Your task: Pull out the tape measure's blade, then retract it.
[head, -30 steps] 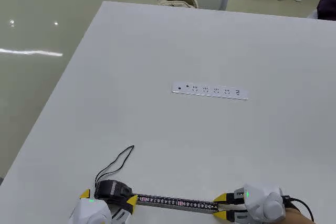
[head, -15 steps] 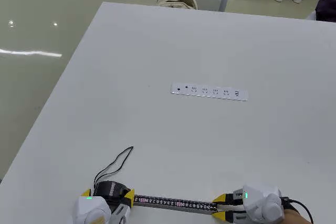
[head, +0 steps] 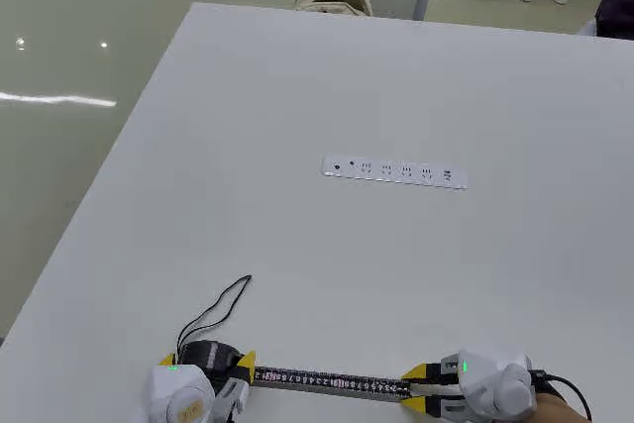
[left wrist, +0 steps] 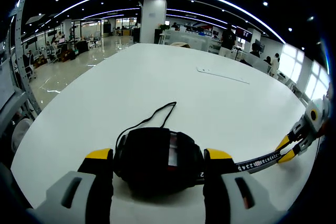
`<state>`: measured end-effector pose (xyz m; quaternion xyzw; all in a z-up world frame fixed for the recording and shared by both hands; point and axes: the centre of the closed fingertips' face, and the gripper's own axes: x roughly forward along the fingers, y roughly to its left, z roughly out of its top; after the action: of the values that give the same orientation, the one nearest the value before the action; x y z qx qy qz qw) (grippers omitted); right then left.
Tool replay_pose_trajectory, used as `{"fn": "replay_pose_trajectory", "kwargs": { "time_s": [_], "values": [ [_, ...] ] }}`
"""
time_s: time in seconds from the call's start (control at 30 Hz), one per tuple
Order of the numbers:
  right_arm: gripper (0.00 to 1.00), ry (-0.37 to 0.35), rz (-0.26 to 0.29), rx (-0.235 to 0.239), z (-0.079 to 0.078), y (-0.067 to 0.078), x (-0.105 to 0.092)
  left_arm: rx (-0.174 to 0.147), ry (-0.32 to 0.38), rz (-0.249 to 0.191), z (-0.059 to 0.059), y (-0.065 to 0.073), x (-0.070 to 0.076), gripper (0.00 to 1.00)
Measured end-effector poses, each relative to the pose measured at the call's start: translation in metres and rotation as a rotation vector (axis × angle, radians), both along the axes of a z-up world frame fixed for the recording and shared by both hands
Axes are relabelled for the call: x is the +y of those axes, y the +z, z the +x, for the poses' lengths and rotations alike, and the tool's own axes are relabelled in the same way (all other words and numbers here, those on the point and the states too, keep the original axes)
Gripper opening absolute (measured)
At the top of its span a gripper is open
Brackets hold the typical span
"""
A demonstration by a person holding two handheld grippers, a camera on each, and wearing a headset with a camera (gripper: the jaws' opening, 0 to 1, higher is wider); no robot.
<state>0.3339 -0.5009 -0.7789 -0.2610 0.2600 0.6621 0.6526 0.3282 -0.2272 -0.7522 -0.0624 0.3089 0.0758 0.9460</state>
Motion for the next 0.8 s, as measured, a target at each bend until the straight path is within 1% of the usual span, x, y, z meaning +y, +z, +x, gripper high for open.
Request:
{"fn": "replay_pose_trajectory", "kwargs": {
  "time_s": [0.17, 0.3, 0.5, 0.57, 0.8],
  "values": [
    [0.14, -0.003, -0.001, -0.002, 0.0001, 0.0011, -0.0001, 0.010, 0.007, 0.010, 0.0001, -0.0008, 0.0000, 0.67],
    [0.13, -0.004, -0.004, -0.006, 0.0003, 0.0010, -0.0003, 0.033, 0.014, 0.019, -0.0001, -0.0024, 0.0006, 0.67],
    [0.13, -0.006, -0.003, -0.011, -0.0004, 0.0027, -0.0003, 0.040, 0.016, 0.026, -0.0007, -0.0034, 0.0013, 0.66],
    [0.13, -0.008, -0.001, -0.015, -0.0007, 0.0045, -0.0001, 0.036, 0.013, 0.027, -0.0008, -0.0029, 0.0012, 0.65],
    [0.14, -0.007, -0.002, -0.028, -0.0029, 0.0078, 0.0000, 0.035, -0.002, 0.014, -0.0017, -0.0020, 0.0010, 0.64]
  ]
}}
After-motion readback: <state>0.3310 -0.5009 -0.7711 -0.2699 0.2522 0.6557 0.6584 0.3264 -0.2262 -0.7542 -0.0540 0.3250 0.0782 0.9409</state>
